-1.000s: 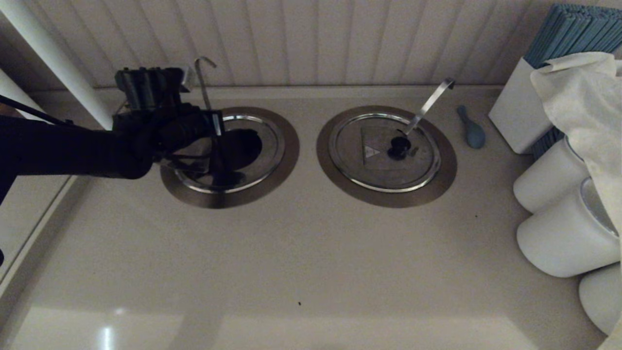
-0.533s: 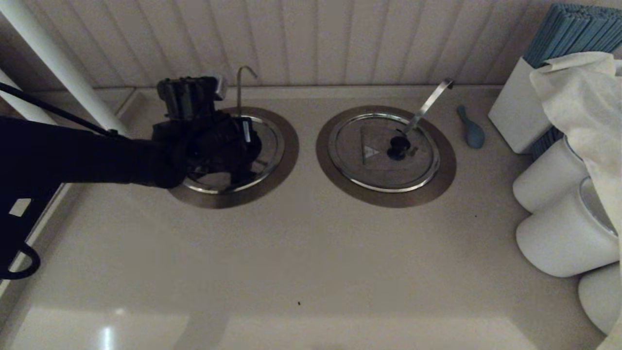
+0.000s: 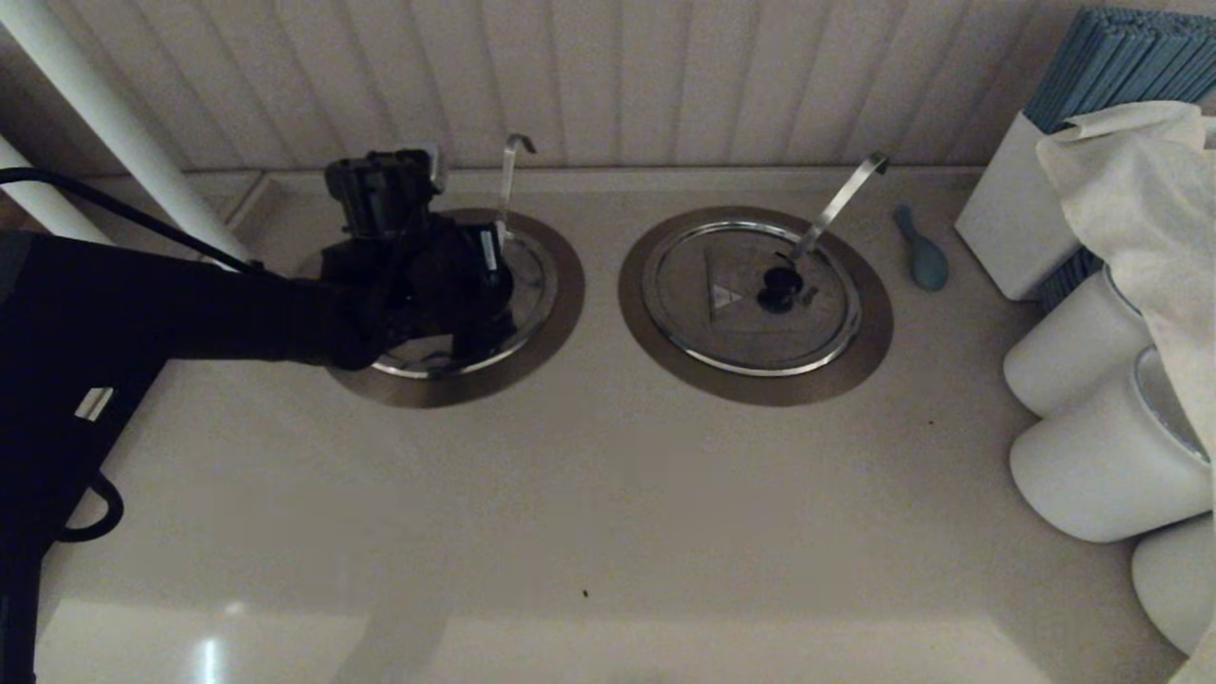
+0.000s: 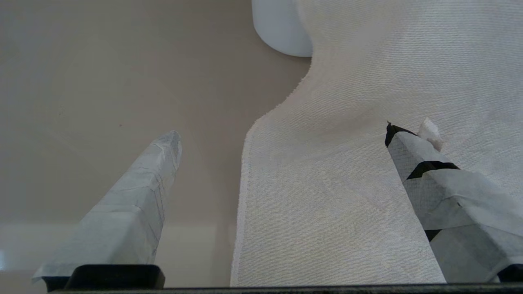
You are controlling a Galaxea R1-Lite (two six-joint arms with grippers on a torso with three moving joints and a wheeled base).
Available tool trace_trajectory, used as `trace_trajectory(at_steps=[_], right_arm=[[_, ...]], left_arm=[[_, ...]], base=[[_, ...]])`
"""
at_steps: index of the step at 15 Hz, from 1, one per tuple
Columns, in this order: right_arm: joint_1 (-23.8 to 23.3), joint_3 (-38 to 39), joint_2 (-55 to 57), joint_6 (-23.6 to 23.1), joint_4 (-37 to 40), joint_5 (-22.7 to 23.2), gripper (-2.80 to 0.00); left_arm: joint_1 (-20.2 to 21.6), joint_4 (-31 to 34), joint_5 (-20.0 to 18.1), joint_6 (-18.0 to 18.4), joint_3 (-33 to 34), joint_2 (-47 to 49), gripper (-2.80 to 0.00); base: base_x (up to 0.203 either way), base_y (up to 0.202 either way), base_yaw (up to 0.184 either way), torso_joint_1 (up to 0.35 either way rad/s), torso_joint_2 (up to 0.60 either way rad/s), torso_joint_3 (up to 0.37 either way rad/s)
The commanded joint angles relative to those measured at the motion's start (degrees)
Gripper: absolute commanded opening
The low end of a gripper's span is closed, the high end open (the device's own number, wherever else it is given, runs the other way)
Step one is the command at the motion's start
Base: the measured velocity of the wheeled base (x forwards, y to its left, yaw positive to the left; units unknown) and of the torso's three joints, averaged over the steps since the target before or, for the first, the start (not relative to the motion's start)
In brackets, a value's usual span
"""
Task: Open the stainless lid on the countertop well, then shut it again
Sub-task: Stir with a spoon, then close the lid
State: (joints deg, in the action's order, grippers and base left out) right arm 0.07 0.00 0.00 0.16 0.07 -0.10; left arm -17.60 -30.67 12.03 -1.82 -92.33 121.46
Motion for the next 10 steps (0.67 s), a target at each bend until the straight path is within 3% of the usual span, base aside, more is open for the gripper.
trace_trajectory(at_steps=[1,4,6,8,10], right_arm=[[0.0,0.0,0.1,0.0,0.0,0.0,0.00],[0.0,0.0,0.1,0.0,0.0,0.0,0.00],[0.0,0.0,0.1,0.0,0.0,0.0,0.00],[0.0,0.0,0.1,0.0,0.0,0.0,0.00],[0.0,0.0,0.1,0.0,0.0,0.0,0.00]], left_arm=[[0.1,-0.3,0.1,-0.1,0.0,-0.8,0.00],[1.8,0.5,-0.7,-1.2,0.6,-5.2,0.00],[3.4,4.3,-3.2,-2.2,1.9,-9.3,0.00],[5.0,15.2,-5.7,-2.4,2.6,-14.3,0.00],[5.7,24.3,-4.7,-4.0,2.6,-20.0,0.00]], base=[[0.000,0.000,0.000,0.000,0.00,0.000],[0.000,0.000,0.000,0.000,0.00,0.000],[0.000,0.000,0.000,0.000,0.00,0.000],[0.000,0.000,0.000,0.000,0.00,0.000],[0.000,0.000,0.000,0.000,0.00,0.000]])
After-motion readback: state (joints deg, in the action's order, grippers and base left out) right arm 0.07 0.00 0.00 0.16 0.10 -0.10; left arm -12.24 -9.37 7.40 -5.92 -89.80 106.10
